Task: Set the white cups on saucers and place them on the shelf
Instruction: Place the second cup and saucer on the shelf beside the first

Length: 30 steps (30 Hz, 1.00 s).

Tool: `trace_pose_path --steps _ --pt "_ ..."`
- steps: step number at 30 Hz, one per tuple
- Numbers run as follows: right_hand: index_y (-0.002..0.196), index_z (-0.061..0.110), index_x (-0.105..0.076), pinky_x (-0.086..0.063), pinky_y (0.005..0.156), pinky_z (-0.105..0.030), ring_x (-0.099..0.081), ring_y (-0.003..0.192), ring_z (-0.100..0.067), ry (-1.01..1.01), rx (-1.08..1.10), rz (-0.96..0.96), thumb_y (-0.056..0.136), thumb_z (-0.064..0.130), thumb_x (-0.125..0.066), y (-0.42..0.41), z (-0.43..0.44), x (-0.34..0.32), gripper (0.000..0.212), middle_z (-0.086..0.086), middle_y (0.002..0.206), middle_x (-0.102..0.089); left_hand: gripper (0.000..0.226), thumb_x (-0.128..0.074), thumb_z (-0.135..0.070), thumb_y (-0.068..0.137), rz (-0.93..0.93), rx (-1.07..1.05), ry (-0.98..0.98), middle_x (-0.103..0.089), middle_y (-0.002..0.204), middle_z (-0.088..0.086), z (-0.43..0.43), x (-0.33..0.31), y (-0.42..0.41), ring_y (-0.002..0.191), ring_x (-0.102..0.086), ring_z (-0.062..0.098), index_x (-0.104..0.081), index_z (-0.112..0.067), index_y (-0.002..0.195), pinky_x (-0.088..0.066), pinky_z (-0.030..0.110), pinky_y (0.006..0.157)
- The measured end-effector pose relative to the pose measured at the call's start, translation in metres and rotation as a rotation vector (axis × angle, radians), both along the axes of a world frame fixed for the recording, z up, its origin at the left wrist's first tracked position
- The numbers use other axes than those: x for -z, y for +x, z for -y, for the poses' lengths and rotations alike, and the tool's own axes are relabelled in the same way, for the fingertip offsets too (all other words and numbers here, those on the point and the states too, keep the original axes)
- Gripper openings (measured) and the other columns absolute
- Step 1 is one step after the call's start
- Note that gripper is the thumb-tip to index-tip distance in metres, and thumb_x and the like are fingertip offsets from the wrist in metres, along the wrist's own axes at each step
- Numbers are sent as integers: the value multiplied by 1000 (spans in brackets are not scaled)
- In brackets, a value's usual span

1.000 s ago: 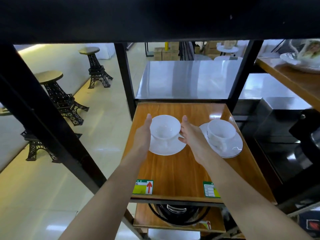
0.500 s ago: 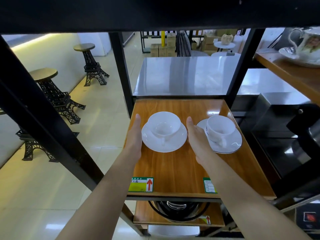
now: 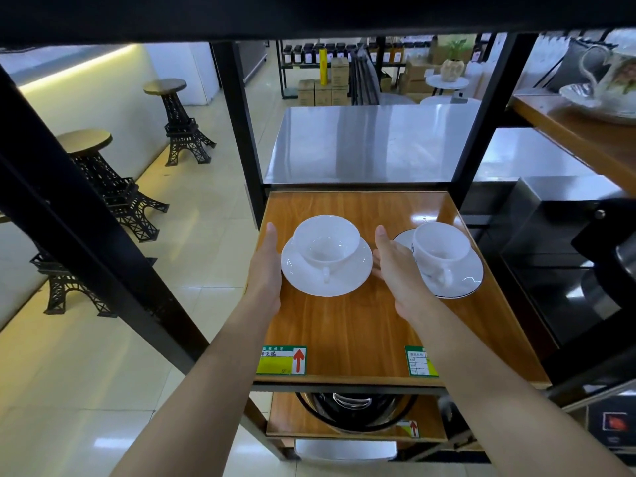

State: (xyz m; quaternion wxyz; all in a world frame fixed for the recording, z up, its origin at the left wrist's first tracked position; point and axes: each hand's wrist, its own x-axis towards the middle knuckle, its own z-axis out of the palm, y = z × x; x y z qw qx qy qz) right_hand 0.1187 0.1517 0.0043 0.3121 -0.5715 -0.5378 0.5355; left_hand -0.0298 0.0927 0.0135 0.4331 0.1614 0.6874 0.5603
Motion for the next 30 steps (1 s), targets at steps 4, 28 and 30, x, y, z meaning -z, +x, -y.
trace_pose_path --steps 4,28,30 --pt "138 13 -41 -37 105 -38 -49 125 -25 -2 2 -15 96 52 -30 2 0 -1 58 -10 137 -52 68 -30 -61 92 -3 -9 -11 -50 140 7 -2 0 0 126 -48 29 -34 -18 144 -35 43 104" --pt "128 11 -51 -42 106 -40 -54 118 -23 -7 18 -61 97 48 -33 8 12 4 51 -12 128 -58 62 -34 -63 90 -44 -38 -13 -60 128 4 4 7 4 107 -55 23 -48 -22 134 -39 39 92" --pt "127 10 -51 -42 106 -40 -54 119 -24 -3 12 -66 98 47 -33 9 13 4 51 -13 129 -58 63 -34 -62 91 -42 -23 -14 -54 136 5 4 8 5 120 -51 27 -42 -22 139 -36 43 102"
